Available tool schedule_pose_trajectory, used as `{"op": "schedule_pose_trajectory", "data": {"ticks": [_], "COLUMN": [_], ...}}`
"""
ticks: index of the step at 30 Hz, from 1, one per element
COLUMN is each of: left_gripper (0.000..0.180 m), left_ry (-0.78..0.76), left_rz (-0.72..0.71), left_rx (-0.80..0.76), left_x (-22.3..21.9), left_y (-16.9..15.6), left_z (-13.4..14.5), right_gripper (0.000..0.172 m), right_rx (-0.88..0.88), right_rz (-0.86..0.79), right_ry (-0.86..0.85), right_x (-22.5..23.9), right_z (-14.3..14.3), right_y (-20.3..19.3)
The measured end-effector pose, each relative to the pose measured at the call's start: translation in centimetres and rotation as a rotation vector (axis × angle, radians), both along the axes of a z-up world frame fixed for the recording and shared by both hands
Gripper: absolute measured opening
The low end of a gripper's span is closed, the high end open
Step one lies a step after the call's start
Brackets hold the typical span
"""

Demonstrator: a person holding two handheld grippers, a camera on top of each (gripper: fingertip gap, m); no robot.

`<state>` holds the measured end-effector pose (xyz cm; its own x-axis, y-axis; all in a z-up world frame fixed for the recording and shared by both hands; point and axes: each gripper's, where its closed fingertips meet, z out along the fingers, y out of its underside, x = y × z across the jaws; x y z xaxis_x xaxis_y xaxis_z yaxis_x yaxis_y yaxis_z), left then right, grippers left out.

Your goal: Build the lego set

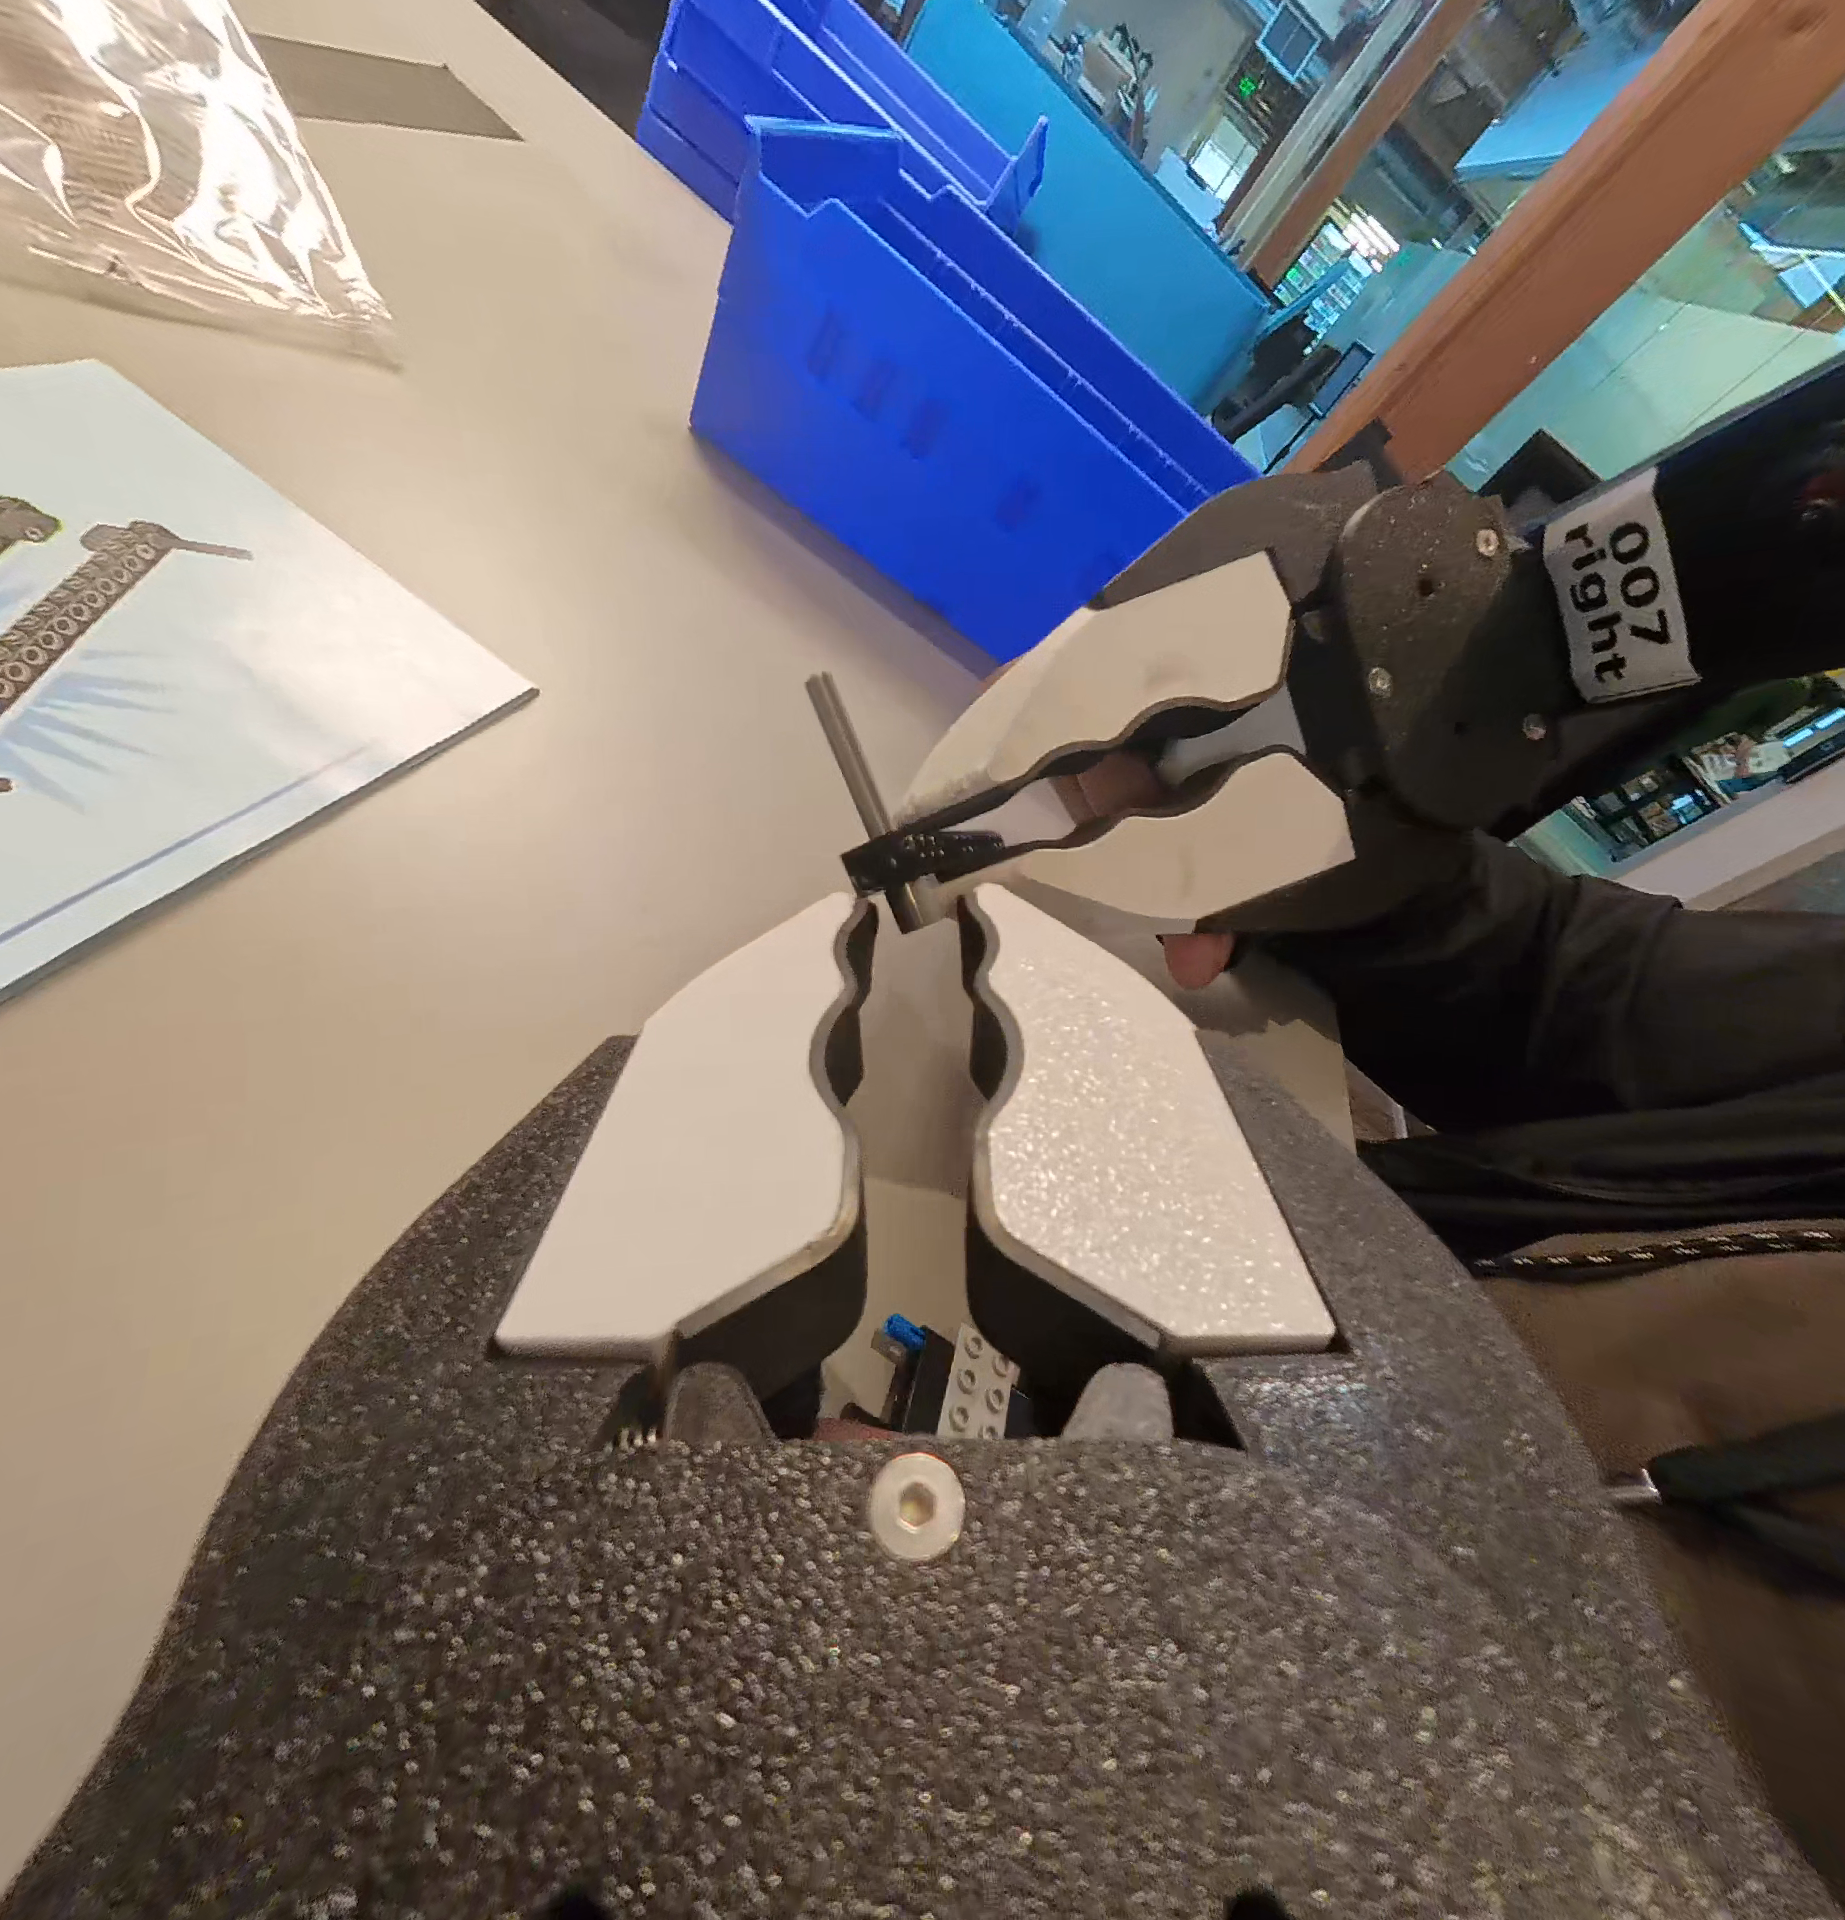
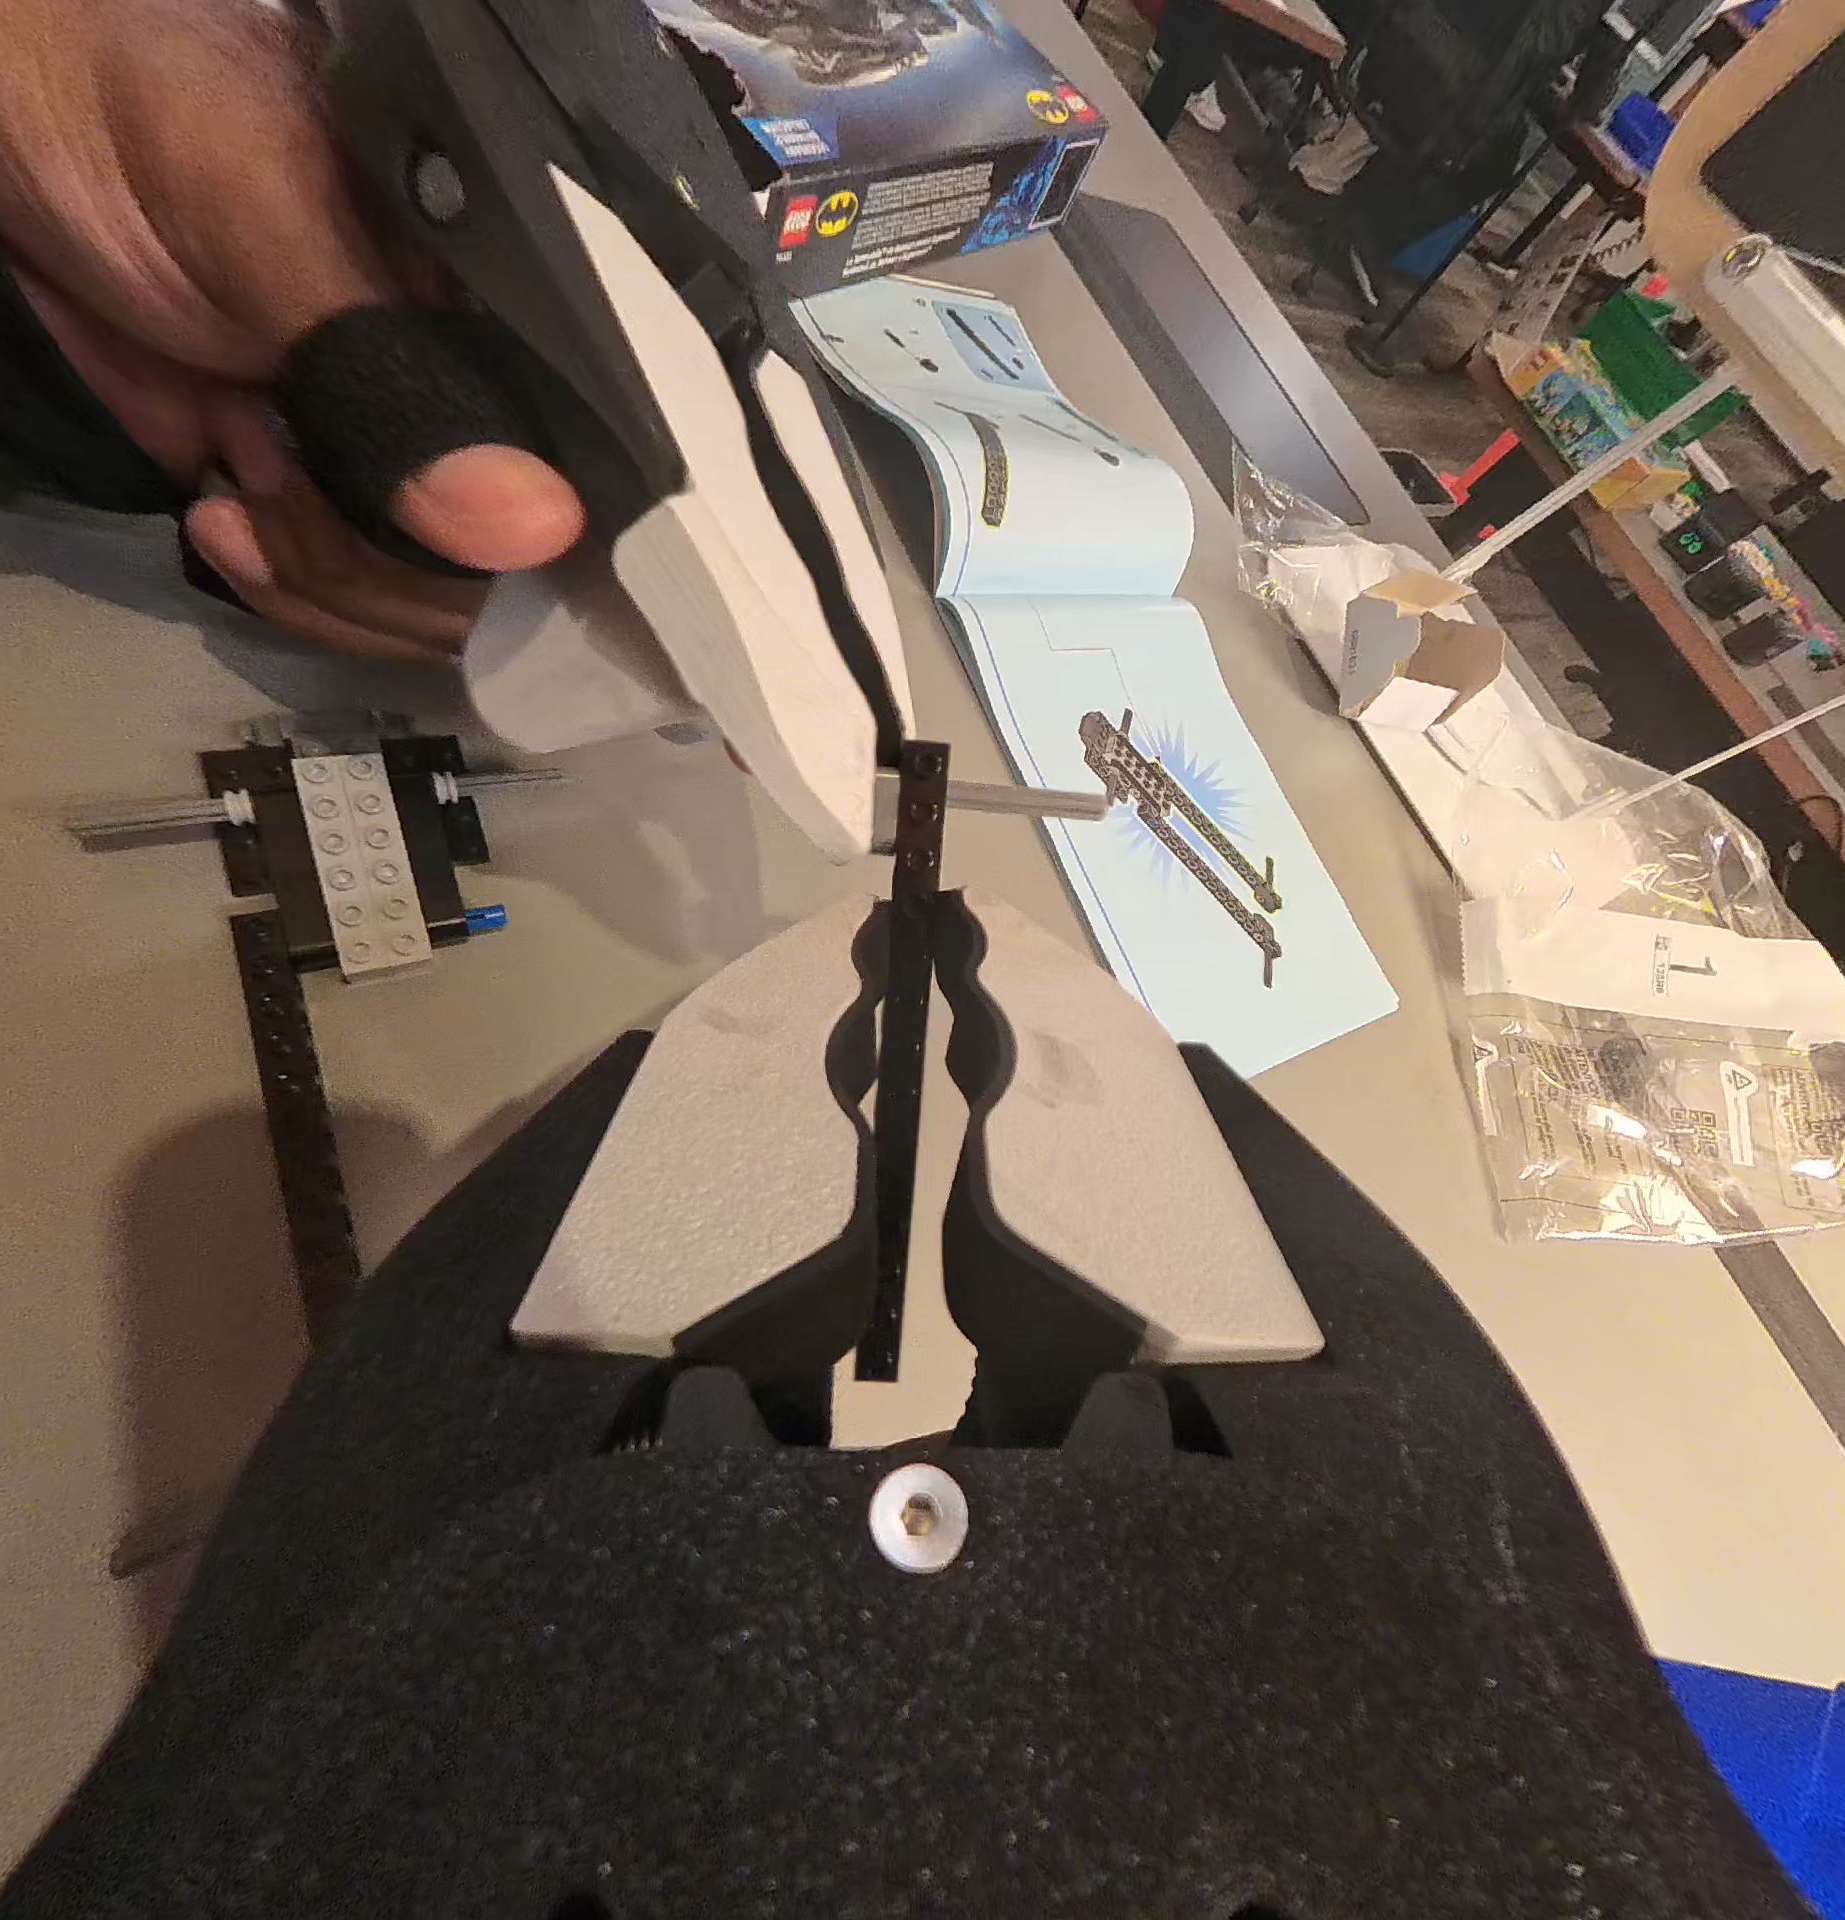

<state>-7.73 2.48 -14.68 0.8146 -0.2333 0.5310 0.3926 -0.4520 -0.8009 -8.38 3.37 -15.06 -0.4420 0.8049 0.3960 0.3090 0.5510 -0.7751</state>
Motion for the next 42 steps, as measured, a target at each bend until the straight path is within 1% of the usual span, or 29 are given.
{"op": "schedule_pose_trajectory", "data": {"ticks": [4,6,9,11,12,15,18,19,21,24,28,30,34,37,40,42], "left_gripper": [0.009,0.008,0.008,0.008,0.008,0.007,0.008,0.013,0.016,0.01,0.008,0.007,0.007,0.007,0.007,0.007], "left_ry": [-0.01,0.021,0.028,0.039,0.046,0.063,0.085,0.084,0.073,0.035,0.048,0.067,0.169,0.212,0.234,0.236], "left_rz": [-0.003,0.001,-0.015,-0.017,-0.018,-0.014,0.026,0.033,0.036,0.029,0.045,0.054,0.088,0.112,0.124,0.125], "left_rx": [0.043,0.057,0.076,0.071,0.069,0.063,0.048,0.045,0.044,0.063,0.08,0.092,0.115,0.103,0.079,0.066], "left_x": [0.1,0.1,0.4,0.6,0.6,0.6,0.4,0.3,0.3,0.5,0.4,0.4,0.3,0.1,-0.2,-0.3], "left_y": [0.0,0.1,0.0,0.0,0.0,0.0,0.4,0.4,0.5,0.5,0.6,0.6,0.7,0.7,0.7,0.7], "left_z": [0.4,0.3,0.4,0.3,0.2,0.1,-0.1,-0.1,-0.1,0.2,0.2,0.3,0.7,0.4,-0.1,-0.2], "right_gripper": [0.008,0.009,0.019,0.017,0.011,0.01,0.009,0.009,0.009,0.009,0.009,0.009,0.009,0.009,0.009,0.009], "right_rx": [-0.018,-0.028,-0.017,-0.007,-0.007,0.012,0.043,0.053,0.057,0.055,0.068,0.049,-0.027,-0.064,-0.147,-0.149], "right_rz": [0.002,0.001,-0.017,-0.013,-0.004,-0.002,-0.025,-0.027,-0.026,-0.026,-0.033,-0.044,-0.062,-0.101,-0.125,-0.126], "right_ry": [0.007,0.002,-0.003,-0.001,-0.004,-0.007,0.005,0.008,0.013,0.015,0.028,0.034,0.035,0.03,-0.002,0.0], "right_x": [0.0,0.0,-0.2,-0.3,-0.2,-0.2,-0.3,-0.3,-0.3,-0.4,-0.5,-0.5,-0.6,-0.8,-1.0,-1.1], "right_z": [0.1,0.0,-0.3,-0.4,-0.5,-0.7,-0.7,-0.7,-0.7,-0.6,-0.6,-0.3,0.1,-0.2,-0.8,-1.0], "right_y": [-0.1,0.0,0.2,0.2,0.0,-0.1,0.3,0.4,0.4,0.2,0.3,0.5,0.6,0.7,0.6,0.6]}}
